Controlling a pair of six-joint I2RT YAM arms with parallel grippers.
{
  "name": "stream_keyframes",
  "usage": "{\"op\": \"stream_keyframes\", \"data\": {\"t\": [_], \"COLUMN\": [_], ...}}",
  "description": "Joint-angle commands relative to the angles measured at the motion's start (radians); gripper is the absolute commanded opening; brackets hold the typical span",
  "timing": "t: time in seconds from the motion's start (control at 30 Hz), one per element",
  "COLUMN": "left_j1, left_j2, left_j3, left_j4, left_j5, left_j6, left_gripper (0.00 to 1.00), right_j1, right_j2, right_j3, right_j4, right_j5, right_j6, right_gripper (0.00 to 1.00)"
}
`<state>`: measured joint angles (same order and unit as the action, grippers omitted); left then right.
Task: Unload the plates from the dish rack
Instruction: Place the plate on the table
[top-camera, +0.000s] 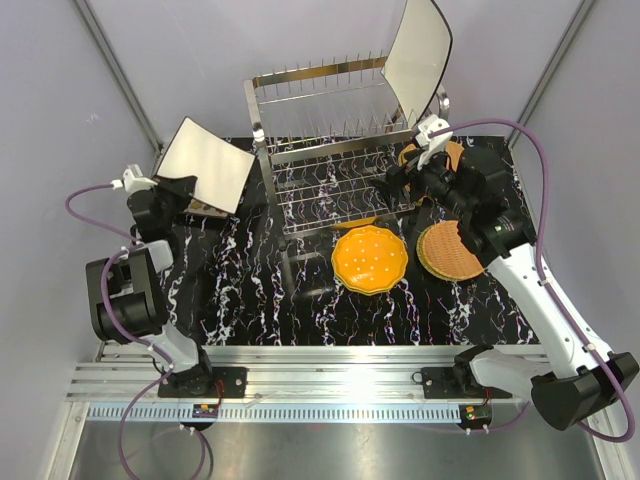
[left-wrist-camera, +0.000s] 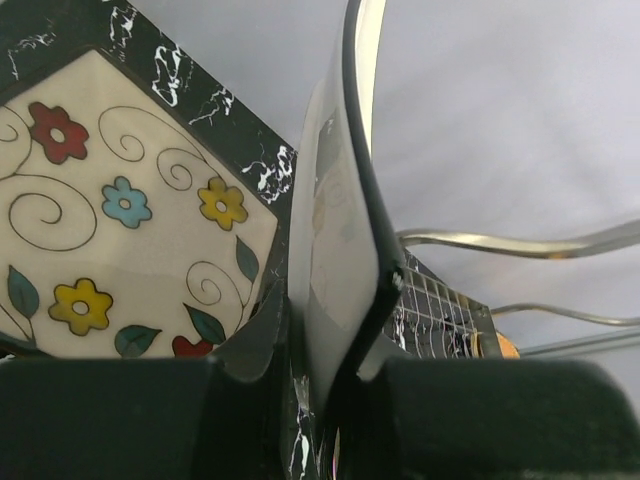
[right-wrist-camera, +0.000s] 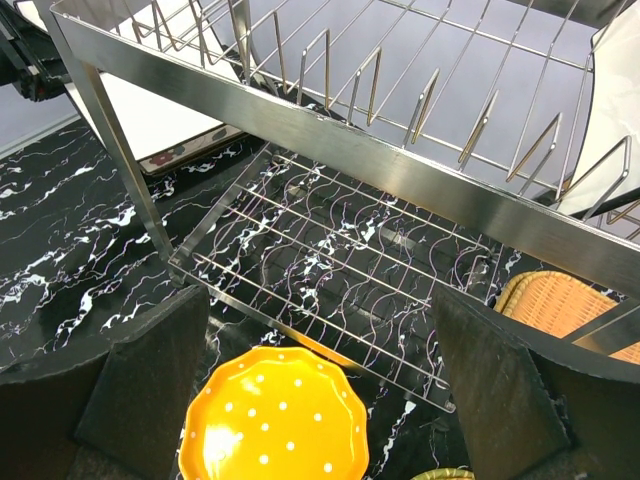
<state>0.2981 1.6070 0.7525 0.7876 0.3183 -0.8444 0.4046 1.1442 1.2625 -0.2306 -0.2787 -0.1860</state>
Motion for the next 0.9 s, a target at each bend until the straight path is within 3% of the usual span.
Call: {"op": "stream_keyframes", "data": {"t": [0.0,0.43,0.87], "left_j1": [0.001,0.013,0.075], "left_j2": [-0.081,0.054,0.255], "left_j3": [-0.005,0.008,0.223], "left_j4": [0.328,0.429,0.277], "left_j5": [-0.054,-0.091,0.051], "left_j6": [-0.001,-0.171,-0.252], "left_gripper": [0.0,0.0,0.0], "right_j1": [-0.013,-0.024,-0.035], "right_j2": [-0.009,-0.026,-0.021], "right_j3": [0.029,0.015,0.011], "right_j4": [0.016,0.013,0.01], "right_j5": [-0.004,-0.001,-0.002], "right_j6": [0.003,-0.004,-0.007], "right_gripper": [1.0,1.0,1.0]}}
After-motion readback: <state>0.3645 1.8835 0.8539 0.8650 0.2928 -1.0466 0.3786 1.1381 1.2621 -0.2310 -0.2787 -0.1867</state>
